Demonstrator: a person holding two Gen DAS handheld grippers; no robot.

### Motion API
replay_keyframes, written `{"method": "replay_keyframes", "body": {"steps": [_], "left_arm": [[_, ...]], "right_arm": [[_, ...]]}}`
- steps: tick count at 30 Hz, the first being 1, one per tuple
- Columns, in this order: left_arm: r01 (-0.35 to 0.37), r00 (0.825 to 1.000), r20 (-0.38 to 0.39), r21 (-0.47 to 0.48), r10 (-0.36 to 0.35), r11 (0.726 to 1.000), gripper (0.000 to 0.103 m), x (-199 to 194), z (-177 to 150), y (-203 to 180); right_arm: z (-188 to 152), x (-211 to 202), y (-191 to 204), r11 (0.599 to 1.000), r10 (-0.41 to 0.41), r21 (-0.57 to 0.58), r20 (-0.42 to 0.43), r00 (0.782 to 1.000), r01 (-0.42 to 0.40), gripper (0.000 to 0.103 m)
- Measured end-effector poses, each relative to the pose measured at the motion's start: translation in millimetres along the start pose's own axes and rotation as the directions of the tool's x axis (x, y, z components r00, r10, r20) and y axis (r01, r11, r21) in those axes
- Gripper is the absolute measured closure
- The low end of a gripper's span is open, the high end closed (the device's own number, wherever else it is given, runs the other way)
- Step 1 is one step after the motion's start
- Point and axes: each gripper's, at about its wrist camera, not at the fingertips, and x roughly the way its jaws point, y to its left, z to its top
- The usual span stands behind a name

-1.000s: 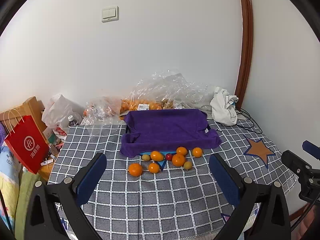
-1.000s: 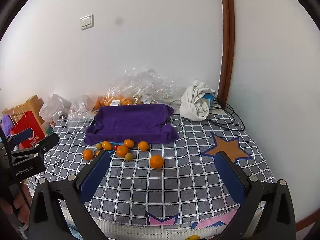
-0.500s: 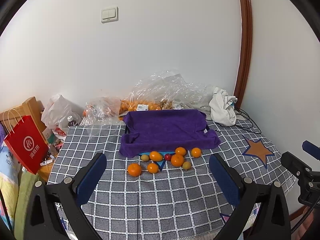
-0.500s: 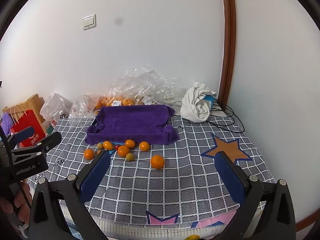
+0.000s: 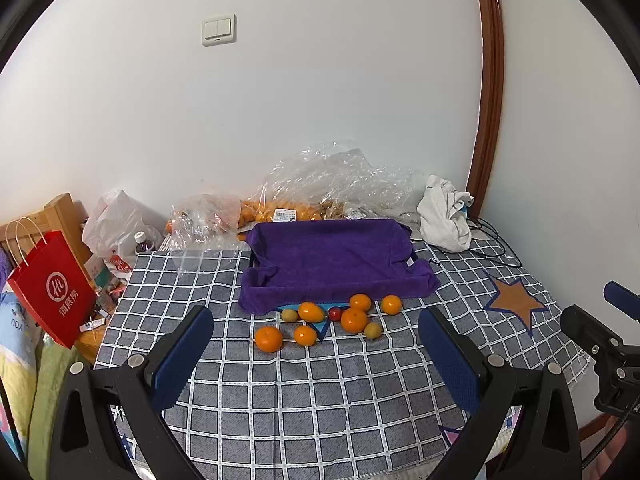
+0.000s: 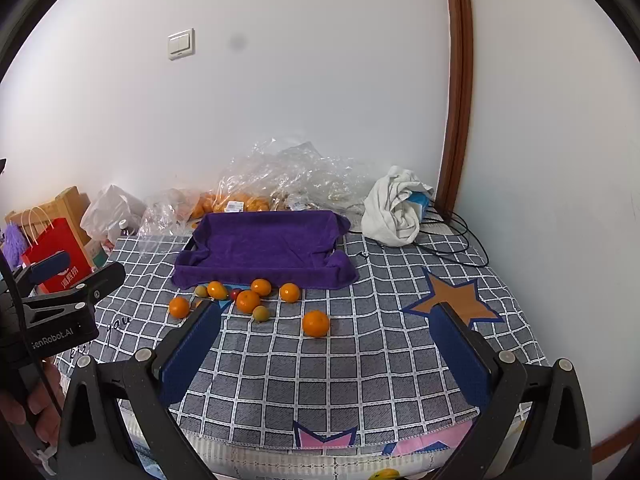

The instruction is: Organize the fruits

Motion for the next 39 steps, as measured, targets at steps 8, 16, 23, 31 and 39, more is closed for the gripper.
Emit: {"method": "replay_keyframes", "body": {"steps": [8, 16, 23, 31, 39], "left_arm": [[0.003, 1.000, 0.005, 0.002, -0.003, 1.000, 0.000, -1.1, 0.6, -1.7], [0.003, 1.000, 0.007, 0.002, -0.003, 1.000, 0.000, -2.5, -0.1, -2.3], [0.004, 1.000, 0.008, 0.002, -0.004, 1.000, 0.000, -2.7, -0.6, -2.5], [0.004, 1.000, 0.009, 0.001, -0.004, 1.000, 0.000, -3.2, -0.3, -2.4], [0.002, 1.000, 0.009, 0.003, -0.002, 1.000, 0.000, -2.7, 0.6, -1.1]], "right_arm": [[-0.4, -2.5, 2.9, 1.000, 0.000, -0.008, 0.005, 1.000, 0.000, 0.001], [-0.1, -2.4, 2.2, 1.000, 0.000, -0.007, 0.006, 1.000, 0.000, 0.001], [-0.2, -3.0, 4.4, 1.000, 0.001, -0.015, 0.008, 1.000, -0.001, 0.001], [-1.3, -4.5, 6.3, 1.000, 0.003, -0.025, 0.013, 1.000, -0.003, 0.001], [-2.5, -1.6, 8.7, 1.000, 0.007, -0.028, 0.012, 1.000, -0.007, 0.001]]}}
